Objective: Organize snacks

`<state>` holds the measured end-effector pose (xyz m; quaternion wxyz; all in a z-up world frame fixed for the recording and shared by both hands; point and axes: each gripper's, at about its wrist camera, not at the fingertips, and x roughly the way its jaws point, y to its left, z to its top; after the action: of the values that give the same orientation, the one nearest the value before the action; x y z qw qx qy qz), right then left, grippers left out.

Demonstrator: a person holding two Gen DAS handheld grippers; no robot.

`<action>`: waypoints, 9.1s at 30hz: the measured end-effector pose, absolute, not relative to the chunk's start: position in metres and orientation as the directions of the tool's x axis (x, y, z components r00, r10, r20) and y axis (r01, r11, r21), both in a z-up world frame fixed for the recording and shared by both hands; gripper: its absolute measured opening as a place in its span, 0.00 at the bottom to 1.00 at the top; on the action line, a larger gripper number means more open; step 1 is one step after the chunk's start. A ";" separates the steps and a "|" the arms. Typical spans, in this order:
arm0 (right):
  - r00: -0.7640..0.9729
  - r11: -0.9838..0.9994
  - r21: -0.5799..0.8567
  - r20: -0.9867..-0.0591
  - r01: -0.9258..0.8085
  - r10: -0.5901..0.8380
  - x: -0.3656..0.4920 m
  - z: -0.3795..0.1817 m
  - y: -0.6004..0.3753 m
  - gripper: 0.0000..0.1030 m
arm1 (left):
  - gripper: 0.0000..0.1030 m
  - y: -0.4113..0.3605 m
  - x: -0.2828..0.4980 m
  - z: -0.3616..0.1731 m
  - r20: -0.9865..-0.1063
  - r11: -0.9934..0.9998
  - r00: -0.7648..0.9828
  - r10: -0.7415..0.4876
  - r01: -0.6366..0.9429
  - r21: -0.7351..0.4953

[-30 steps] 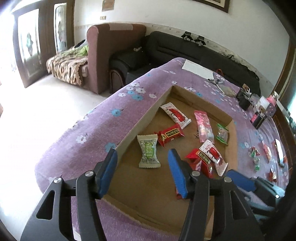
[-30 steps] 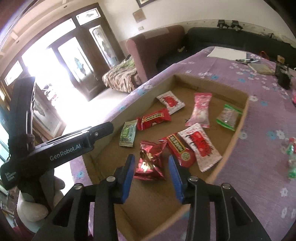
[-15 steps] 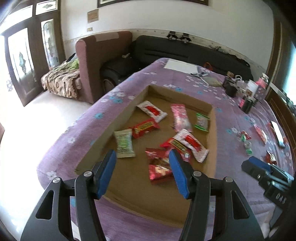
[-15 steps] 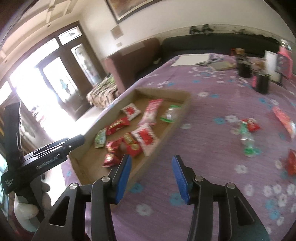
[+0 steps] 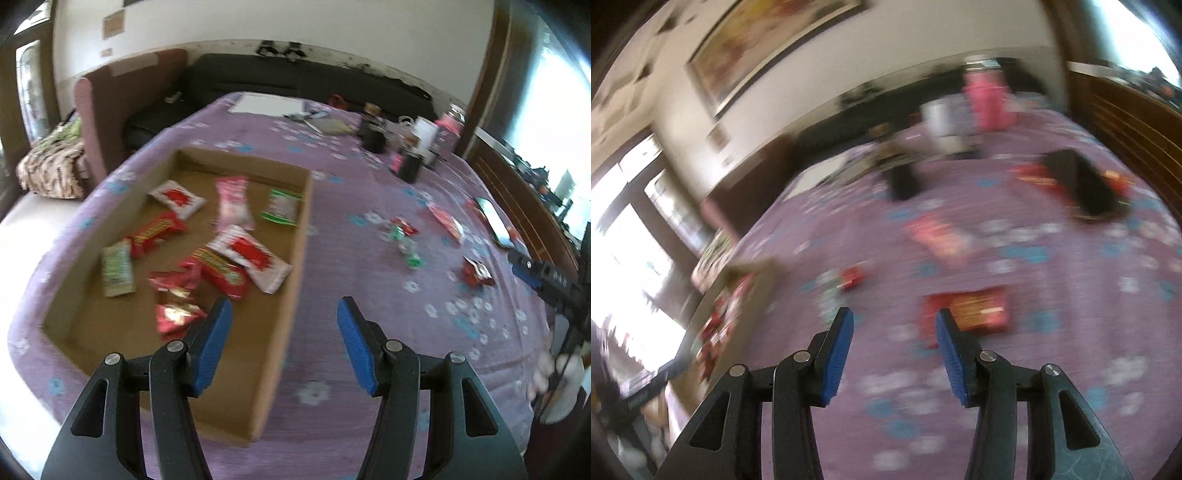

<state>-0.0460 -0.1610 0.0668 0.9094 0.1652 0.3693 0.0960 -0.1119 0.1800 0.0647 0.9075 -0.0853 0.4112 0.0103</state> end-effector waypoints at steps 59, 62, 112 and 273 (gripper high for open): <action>0.596 0.914 0.390 -0.709 -0.112 0.376 0.004 0.027 -0.177 0.70 | 0.18 0.038 0.023 0.016 -0.820 0.986 0.548 -0.164 0.119 -0.118; 0.605 0.913 0.392 -0.702 -0.112 0.375 0.005 0.025 -0.177 0.70 | 0.18 0.051 0.009 0.028 -0.803 0.979 0.560 -0.205 0.111 -0.173; 0.657 0.952 0.219 -0.690 -0.212 0.305 -0.063 0.083 -0.038 0.02 | 0.19 0.325 -0.142 0.038 -0.695 0.854 0.718 -0.044 -0.334 -0.399; 0.628 0.961 0.270 -0.739 -0.055 0.244 0.099 0.021 -0.148 0.29 | 0.12 0.019 0.057 0.018 -0.795 0.959 0.574 -0.195 0.280 -0.034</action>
<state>0.0994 -0.1478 0.0206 0.8952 0.1114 0.4234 0.0834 0.0571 0.0194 0.0179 0.8859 0.0480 0.4415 -0.1342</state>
